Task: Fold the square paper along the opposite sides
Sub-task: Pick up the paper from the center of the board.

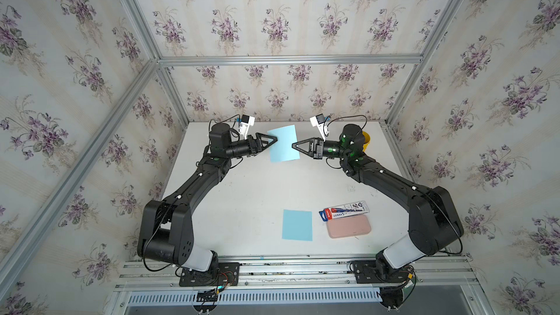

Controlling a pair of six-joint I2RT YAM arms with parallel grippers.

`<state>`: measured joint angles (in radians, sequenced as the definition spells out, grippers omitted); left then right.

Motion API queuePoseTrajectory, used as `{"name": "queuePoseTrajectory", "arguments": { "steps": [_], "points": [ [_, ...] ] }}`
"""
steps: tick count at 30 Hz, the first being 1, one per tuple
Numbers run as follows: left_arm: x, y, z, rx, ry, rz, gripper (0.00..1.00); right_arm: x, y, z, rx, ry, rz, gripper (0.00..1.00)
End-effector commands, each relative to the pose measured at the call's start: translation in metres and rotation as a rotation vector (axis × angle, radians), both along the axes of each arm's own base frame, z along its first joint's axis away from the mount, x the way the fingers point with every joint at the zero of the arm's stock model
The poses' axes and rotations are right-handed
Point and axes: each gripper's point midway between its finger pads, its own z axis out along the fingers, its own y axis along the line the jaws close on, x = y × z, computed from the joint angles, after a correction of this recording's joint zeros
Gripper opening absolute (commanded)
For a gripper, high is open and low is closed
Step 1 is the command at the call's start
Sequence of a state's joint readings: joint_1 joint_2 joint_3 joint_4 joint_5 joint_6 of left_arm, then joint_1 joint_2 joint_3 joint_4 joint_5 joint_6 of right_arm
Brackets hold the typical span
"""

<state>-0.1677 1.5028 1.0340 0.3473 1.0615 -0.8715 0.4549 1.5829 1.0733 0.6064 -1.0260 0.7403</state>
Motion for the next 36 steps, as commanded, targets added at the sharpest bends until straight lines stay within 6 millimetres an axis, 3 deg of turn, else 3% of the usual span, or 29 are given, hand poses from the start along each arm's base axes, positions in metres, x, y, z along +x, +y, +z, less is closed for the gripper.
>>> {"name": "queuePoseTrajectory", "arguments": {
  "steps": [1,9,13,21,33,36],
  "points": [
    [-0.006,-0.002,0.016,-0.037,-0.071,-0.031,0.80,0.008,-0.001,-0.001,-0.006,0.009,-0.036,0.00],
    [-0.013,-0.002,0.016,-0.036,-0.089,-0.030,0.49,0.025,-0.009,-0.015,-0.043,0.056,-0.097,0.00],
    [-0.014,0.000,0.013,-0.009,-0.089,-0.018,0.40,0.026,-0.011,-0.020,-0.056,0.065,-0.099,0.00],
    [-0.012,-0.002,0.007,0.022,-0.074,-0.022,0.32,0.023,-0.010,-0.025,-0.072,0.070,-0.077,0.00],
    [-0.014,-0.002,0.001,0.059,-0.067,-0.030,0.30,0.025,-0.016,-0.027,-0.081,0.067,-0.085,0.00],
    [-0.014,-0.003,0.000,0.064,-0.066,-0.032,0.22,0.025,-0.017,-0.028,-0.082,0.068,-0.086,0.00]
  ]
}}
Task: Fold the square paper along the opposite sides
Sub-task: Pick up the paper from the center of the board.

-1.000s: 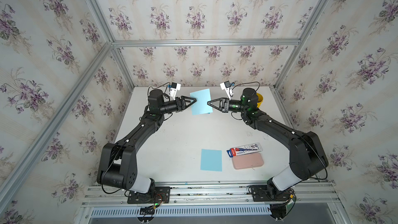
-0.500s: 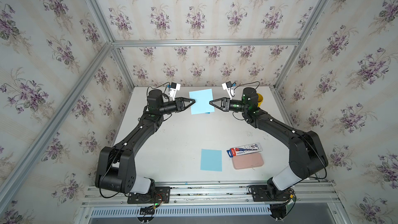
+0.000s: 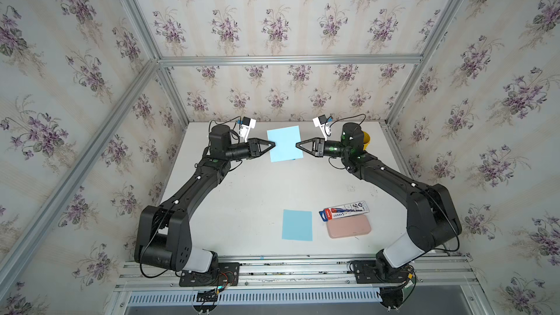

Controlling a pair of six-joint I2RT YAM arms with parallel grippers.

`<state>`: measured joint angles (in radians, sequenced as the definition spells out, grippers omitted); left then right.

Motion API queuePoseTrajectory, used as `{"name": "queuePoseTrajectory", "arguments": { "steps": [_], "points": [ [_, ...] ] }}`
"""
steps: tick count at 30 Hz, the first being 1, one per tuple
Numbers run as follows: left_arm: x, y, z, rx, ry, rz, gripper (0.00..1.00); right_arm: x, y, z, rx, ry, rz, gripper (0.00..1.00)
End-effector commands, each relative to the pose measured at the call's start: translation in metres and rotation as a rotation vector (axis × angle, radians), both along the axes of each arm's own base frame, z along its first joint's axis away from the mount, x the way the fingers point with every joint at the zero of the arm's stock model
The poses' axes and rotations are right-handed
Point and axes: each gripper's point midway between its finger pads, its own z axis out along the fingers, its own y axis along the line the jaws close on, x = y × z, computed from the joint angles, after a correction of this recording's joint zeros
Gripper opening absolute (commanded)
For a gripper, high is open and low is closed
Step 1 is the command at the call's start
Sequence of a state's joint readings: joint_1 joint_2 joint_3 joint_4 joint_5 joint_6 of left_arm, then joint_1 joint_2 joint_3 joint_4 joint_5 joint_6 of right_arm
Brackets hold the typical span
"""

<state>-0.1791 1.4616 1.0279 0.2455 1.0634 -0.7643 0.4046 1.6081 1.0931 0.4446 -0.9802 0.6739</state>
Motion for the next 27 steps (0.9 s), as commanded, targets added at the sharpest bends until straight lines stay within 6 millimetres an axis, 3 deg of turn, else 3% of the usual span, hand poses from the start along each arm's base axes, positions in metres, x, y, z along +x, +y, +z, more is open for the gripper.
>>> {"name": "queuePoseTrajectory", "arguments": {
  "steps": [1,5,12,16,17,21,24,27],
  "points": [
    [0.000,0.000,0.002,0.014,-0.031,-0.004,0.18,-0.002,-0.001,0.002,0.000,-0.016,0.008,0.00],
    [0.000,-0.001,0.000,0.027,-0.024,0.003,0.01,-0.003,-0.002,0.000,-0.002,-0.013,0.007,0.00],
    [-0.003,-0.003,0.002,0.090,-0.044,0.013,0.00,-0.005,-0.006,-0.004,0.001,-0.018,0.001,0.00],
    [-0.011,-0.012,0.011,0.170,-0.092,-0.006,0.00,0.005,-0.018,-0.013,-0.006,-0.009,-0.054,0.22],
    [-0.021,-0.014,0.023,0.187,-0.130,-0.019,0.00,0.009,-0.023,-0.016,-0.013,-0.007,-0.079,0.27],
    [-0.041,-0.033,0.041,0.238,-0.209,-0.095,0.00,0.026,-0.040,-0.038,-0.065,0.005,-0.187,0.31],
    [-0.054,-0.048,0.059,0.229,-0.263,-0.148,0.00,0.035,-0.042,-0.057,-0.097,0.030,-0.222,0.31],
    [-0.063,-0.059,0.078,0.172,-0.308,-0.193,0.00,0.038,-0.038,-0.059,-0.046,0.054,-0.216,0.31]
  ]
}}
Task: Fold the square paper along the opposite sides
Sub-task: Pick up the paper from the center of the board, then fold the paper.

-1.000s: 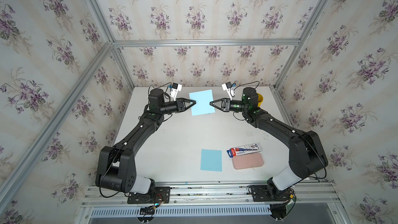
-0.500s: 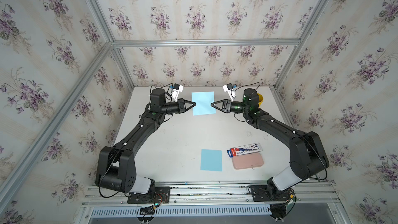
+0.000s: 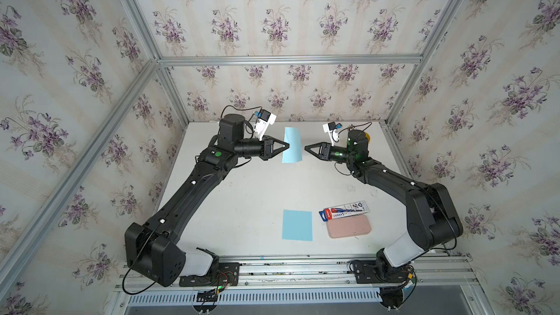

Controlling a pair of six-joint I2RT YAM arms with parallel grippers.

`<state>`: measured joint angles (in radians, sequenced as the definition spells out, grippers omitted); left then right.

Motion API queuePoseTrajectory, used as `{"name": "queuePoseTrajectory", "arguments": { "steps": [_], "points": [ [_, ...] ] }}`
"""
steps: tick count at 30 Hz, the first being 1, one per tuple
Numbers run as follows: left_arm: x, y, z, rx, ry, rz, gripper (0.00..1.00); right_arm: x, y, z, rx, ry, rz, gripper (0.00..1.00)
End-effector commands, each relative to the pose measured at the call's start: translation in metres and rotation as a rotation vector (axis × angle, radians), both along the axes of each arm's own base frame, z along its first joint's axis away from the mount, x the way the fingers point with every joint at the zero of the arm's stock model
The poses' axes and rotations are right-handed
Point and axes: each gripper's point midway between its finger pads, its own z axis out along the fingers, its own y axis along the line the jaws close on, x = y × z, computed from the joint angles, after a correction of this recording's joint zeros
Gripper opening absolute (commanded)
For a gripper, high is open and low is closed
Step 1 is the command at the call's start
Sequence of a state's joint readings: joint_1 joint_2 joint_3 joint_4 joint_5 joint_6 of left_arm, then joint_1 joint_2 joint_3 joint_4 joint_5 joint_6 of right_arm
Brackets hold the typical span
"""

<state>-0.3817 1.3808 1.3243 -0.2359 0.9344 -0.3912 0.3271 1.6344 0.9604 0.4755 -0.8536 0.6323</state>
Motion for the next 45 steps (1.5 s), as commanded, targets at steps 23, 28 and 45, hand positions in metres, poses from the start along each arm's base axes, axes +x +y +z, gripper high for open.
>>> {"name": "queuePoseTrajectory", "arguments": {
  "steps": [23,28,45],
  "points": [
    [0.045,0.008,-0.035,-0.019,0.041,0.125,0.00,-0.065,0.007,0.111,0.345,-0.207,0.150,0.34],
    [0.035,0.003,-0.031,-0.050,0.056,0.065,0.00,-0.070,0.022,0.112,0.330,-0.237,0.175,0.36],
    [-0.003,-0.012,-0.022,-0.124,0.034,-0.119,0.00,-0.064,0.043,0.117,0.325,-0.251,0.221,0.64]
  ]
}}
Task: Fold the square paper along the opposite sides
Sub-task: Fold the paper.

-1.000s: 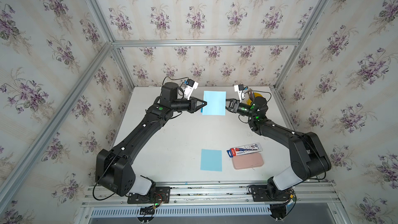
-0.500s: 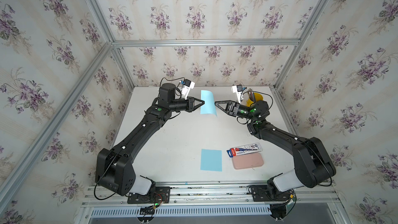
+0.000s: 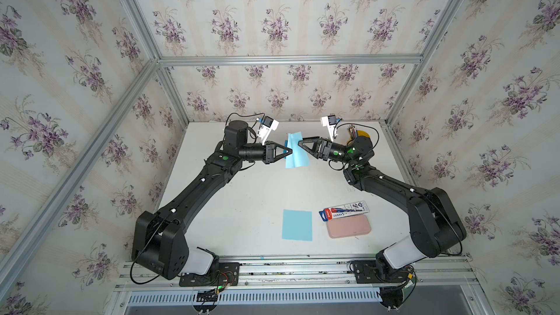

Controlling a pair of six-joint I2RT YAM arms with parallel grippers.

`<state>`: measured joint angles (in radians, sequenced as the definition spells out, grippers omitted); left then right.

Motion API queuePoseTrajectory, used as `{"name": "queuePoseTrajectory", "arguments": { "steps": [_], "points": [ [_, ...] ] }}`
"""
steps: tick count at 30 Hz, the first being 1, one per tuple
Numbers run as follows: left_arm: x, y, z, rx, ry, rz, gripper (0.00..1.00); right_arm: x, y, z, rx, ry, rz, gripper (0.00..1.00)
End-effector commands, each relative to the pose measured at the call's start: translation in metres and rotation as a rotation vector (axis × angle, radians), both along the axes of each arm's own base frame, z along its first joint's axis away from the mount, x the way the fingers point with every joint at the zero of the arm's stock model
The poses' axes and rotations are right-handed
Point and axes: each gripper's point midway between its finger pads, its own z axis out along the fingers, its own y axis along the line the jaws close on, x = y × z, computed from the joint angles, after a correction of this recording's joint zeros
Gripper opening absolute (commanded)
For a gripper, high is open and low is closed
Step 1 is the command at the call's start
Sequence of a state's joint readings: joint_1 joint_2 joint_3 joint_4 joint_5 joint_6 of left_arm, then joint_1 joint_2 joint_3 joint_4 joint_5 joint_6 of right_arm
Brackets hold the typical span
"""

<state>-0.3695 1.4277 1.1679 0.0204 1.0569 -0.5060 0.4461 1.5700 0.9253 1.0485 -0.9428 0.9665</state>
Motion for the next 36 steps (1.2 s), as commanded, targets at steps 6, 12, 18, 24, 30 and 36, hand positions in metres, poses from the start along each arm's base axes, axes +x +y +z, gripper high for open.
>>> {"name": "queuePoseTrajectory", "arguments": {
  "steps": [6,12,18,24,30,36],
  "points": [
    [-0.003,-0.002,0.012,-0.023,-0.050,-0.023,0.00,-0.005,0.002,0.007,0.016,-0.024,0.020,0.64],
    [-0.005,0.015,0.020,0.105,-0.128,0.045,0.00,0.012,-0.022,0.003,-0.029,-0.013,-0.087,0.61],
    [-0.009,0.018,0.035,0.108,-0.169,0.061,0.00,0.043,-0.062,-0.018,-0.071,0.060,-0.273,0.58],
    [-0.019,0.013,0.059,0.045,-0.206,0.031,0.00,0.061,-0.071,-0.047,-0.102,0.145,-0.332,0.56],
    [-0.023,0.007,0.081,-0.030,-0.236,0.009,0.00,0.065,-0.059,-0.058,-0.065,0.195,-0.282,0.53],
    [-0.010,0.007,0.082,-0.031,-0.242,0.065,0.00,0.036,-0.035,-0.033,0.014,0.141,-0.142,0.54]
  ]
}}
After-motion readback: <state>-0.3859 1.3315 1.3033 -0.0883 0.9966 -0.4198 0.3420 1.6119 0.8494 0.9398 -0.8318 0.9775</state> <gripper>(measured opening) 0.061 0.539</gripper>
